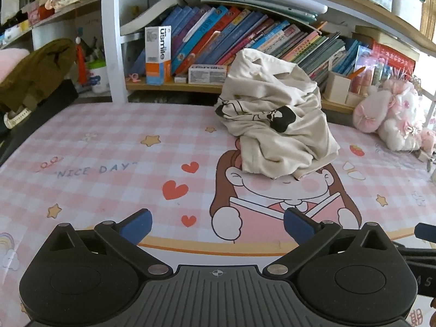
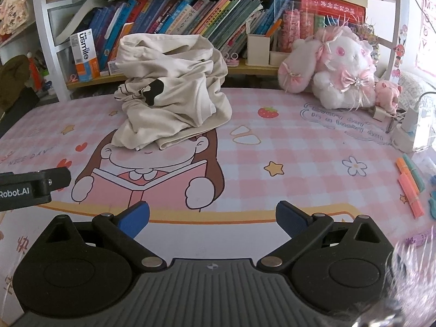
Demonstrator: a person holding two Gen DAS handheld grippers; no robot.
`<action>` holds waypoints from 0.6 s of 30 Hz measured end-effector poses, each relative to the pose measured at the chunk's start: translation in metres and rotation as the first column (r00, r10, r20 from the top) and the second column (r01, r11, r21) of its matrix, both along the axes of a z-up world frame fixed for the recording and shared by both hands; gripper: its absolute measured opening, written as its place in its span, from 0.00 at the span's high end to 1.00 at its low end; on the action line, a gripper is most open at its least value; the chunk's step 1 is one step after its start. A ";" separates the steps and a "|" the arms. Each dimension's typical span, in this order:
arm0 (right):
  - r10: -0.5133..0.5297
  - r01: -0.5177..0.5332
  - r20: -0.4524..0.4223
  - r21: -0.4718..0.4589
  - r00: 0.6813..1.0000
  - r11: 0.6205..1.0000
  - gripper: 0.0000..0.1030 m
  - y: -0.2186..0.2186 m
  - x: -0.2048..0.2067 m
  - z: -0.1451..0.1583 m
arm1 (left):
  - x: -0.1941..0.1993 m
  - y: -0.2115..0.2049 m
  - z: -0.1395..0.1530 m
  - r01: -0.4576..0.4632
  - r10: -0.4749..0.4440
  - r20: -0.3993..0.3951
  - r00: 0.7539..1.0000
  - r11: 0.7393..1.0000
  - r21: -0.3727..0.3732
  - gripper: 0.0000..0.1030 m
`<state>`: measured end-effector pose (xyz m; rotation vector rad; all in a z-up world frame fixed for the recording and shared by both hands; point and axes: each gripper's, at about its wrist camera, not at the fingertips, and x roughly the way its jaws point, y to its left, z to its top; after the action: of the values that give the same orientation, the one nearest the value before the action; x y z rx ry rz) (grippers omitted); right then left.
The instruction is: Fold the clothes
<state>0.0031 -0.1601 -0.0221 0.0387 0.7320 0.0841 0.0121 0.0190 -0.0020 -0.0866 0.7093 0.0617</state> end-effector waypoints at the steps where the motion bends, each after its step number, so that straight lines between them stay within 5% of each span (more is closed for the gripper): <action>1: 0.001 -0.001 0.001 0.003 1.000 1.000 0.02 0.000 0.001 0.000 | 0.001 0.000 -0.001 0.005 -0.005 -0.007 1.000 1.000 -0.005 0.00; 18: 0.065 -0.065 -0.007 0.007 0.998 0.998 0.02 -0.009 0.026 -0.001 | 0.017 -0.007 0.001 0.017 -0.017 -0.012 1.000 1.000 0.002 0.00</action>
<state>0.0294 -0.1690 -0.0234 0.0218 0.7398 0.1492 0.0292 0.0116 -0.0014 -0.0781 0.7219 0.0471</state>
